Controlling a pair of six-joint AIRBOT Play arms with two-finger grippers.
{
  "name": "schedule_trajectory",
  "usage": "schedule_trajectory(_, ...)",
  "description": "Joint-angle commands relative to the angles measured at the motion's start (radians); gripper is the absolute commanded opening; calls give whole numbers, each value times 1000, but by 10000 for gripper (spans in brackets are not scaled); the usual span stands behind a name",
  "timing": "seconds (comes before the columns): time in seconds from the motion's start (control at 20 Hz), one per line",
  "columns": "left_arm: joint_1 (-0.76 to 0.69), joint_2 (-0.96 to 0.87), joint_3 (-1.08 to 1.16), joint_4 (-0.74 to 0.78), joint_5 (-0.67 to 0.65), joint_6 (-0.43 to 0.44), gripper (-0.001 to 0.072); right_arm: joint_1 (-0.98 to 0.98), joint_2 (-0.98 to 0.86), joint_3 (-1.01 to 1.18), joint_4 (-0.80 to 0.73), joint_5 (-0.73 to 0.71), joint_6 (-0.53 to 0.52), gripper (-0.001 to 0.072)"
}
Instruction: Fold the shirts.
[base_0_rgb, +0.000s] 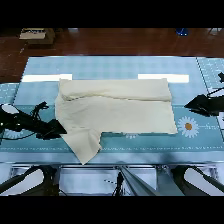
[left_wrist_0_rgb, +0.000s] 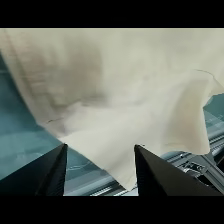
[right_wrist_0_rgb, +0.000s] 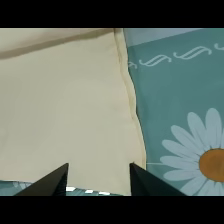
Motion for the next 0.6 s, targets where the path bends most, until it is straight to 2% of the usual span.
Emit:
schedule_trajectory(0.0,74,20,6,58,-55,0,505,-1,2,-2,5,-3,-1,458)
schedule_trajectory(0.1,85,15,-2,58,-49,9,511,-1,2,-2,4,-6,-1,458)
schedule_trajectory(0.15,71,12,-11,58,-25,19,547,-1,2,-2,4,-6,0,458)
schedule_trajectory(0.3,2,-1,-37,27,81,14,547,-1,2,-2,5,3,10,458)
schedule_trajectory(0.45,-92,-37,-37,-77,177,14,533,-1,2,-2,5,13,18,458)
schedule_trajectory(0.55,-151,-63,-37,-105,209,16,321,-1,2,-2,5,31,22,458)
